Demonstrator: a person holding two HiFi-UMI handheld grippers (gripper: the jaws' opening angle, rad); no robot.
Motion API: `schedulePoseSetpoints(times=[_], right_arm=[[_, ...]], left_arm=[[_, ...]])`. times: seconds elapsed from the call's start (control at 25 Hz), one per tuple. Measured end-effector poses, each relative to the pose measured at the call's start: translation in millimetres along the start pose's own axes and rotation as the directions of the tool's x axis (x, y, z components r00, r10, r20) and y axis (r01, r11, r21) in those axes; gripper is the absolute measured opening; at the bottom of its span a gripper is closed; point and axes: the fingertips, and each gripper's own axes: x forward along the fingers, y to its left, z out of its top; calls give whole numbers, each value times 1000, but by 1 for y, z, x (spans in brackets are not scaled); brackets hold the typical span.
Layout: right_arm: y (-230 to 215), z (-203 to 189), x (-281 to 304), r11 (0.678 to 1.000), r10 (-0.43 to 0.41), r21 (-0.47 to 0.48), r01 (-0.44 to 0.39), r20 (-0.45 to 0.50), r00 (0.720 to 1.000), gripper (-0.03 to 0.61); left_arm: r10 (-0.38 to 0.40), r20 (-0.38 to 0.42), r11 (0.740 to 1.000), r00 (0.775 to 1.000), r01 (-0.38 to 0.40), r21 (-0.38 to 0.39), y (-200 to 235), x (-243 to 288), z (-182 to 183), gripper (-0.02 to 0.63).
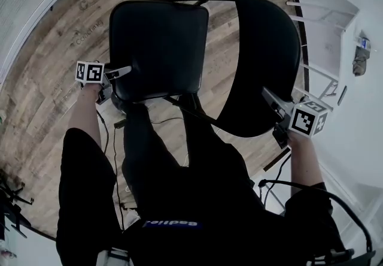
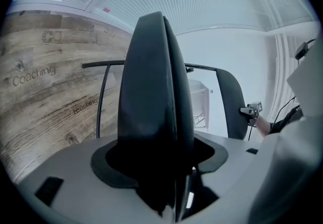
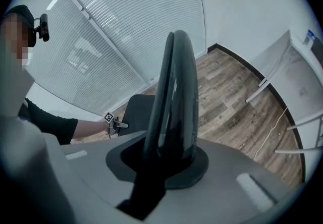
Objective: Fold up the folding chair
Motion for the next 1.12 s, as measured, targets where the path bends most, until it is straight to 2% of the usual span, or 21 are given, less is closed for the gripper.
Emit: schedulePoseSetpoints(times=[0.64,1.12], right_arm=[[12,12,-62,998,-41,-50,40,-16,999,52],[-4,15,-107,999,-14,-31,14,-29,999,54]], left_arm=[[172,32,985,985,-171,-10,-108,17,-6,284],[279,168,960,945,-276,-40,-200,44,-9,256]])
